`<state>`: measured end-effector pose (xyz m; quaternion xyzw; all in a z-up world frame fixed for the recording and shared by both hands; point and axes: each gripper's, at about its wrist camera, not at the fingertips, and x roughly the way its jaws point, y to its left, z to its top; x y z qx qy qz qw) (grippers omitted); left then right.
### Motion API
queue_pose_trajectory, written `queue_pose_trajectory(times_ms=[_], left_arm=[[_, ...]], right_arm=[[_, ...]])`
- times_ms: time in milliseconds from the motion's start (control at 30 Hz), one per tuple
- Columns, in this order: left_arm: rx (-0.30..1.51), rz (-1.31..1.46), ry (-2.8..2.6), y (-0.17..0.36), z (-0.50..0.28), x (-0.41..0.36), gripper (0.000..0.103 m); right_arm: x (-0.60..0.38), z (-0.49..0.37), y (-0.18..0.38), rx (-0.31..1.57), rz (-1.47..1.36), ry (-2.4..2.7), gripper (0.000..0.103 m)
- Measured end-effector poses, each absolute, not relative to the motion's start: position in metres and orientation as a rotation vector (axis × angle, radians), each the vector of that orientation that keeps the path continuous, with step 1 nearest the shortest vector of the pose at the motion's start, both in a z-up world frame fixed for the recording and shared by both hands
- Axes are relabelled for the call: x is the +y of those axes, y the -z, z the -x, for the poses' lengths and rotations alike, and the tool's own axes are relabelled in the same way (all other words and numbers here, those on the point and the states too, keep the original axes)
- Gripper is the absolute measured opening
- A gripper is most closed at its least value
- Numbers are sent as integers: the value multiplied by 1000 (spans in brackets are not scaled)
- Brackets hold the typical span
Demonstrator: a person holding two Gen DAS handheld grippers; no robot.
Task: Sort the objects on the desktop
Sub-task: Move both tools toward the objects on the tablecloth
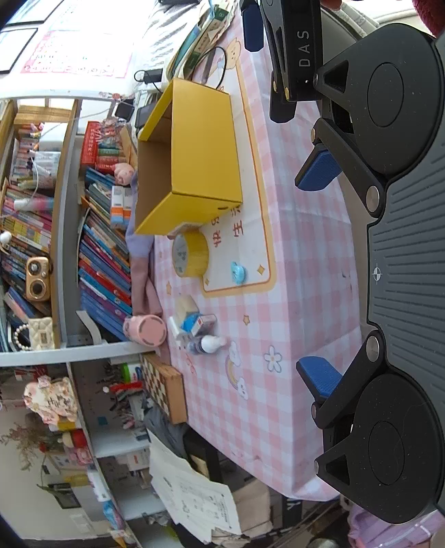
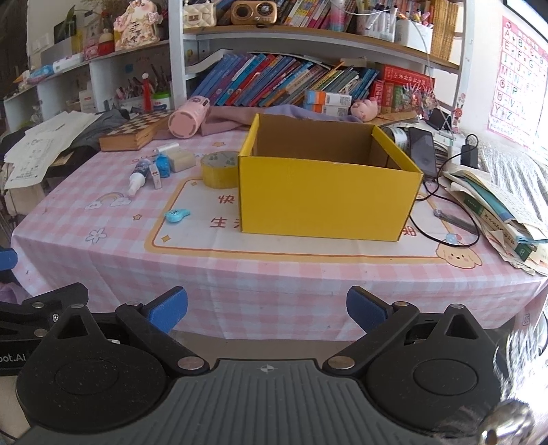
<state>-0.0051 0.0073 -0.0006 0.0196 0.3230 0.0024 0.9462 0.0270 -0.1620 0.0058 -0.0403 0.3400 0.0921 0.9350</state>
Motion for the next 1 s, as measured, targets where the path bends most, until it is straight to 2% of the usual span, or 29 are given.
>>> queue_pose_trajectory(times_ms=[1000], left_arm=[[718, -46, -29, 7, 3, 7, 103]], right_arm=[[-165, -21, -6, 699, 66, -209, 101]])
